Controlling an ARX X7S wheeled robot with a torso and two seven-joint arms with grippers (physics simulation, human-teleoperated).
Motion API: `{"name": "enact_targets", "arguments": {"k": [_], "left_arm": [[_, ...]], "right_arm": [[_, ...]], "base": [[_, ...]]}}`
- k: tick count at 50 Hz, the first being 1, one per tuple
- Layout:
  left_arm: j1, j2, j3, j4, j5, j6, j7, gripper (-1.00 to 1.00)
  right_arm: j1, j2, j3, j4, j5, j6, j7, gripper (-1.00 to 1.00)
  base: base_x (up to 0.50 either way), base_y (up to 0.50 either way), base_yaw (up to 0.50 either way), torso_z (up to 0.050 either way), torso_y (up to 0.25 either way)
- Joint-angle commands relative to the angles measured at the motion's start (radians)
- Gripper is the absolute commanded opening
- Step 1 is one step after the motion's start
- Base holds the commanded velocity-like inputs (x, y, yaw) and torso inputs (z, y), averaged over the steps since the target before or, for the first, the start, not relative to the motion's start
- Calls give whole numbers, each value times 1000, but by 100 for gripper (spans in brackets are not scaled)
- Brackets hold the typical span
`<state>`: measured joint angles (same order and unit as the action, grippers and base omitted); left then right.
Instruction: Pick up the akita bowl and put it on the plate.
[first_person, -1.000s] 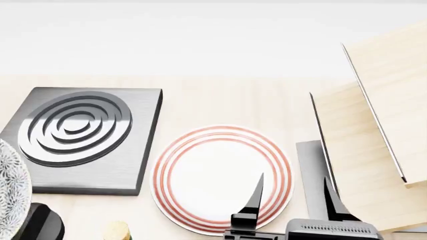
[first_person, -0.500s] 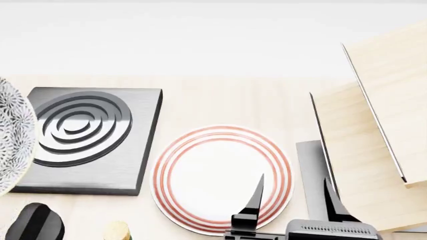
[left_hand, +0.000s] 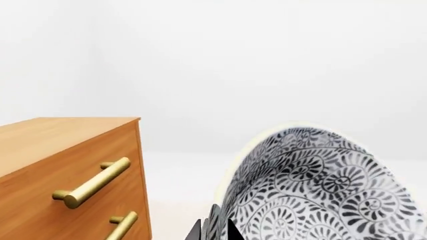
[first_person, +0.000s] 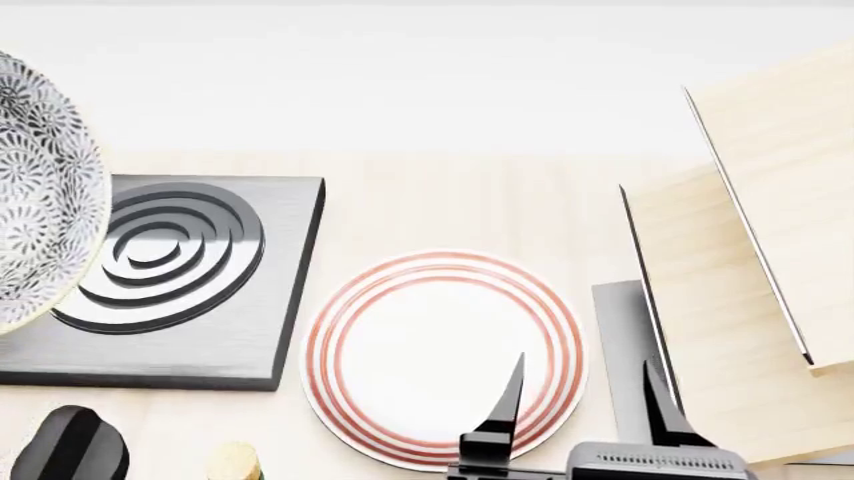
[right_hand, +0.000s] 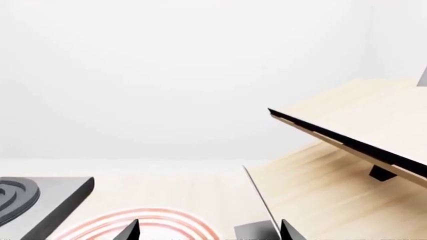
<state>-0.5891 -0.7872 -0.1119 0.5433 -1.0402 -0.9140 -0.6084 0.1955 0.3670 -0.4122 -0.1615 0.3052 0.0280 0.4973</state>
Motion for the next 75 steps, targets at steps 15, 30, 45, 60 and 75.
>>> {"name": "enact_targets", "arguments": {"k": [15,30,45,60,75], "left_arm": [[-238,97,149,-138,62,14,45,-100],[-368,158,224,-268,127,33,74,-100],[-512,248,305,-426,161,32,123,-100],[-599,339,322,-594,137,19,158,-100],[-686,430,284,-812,31,-59,195,-100]], "right_arm": [[5,-5,-8,33,2,-14,-5,100],[1,-1,-9,28,6,-18,-4,100],[2,3,-13,12,5,-9,2,100],[3,4,-13,15,10,-12,3,100],[1,4,-12,28,16,-26,-2,100]], "base": [[0,0,0,0,1],[0,0,0,0,1],[0,0,0,0,0],[0,0,0,0,1],[0,0,0,0,1]]}}
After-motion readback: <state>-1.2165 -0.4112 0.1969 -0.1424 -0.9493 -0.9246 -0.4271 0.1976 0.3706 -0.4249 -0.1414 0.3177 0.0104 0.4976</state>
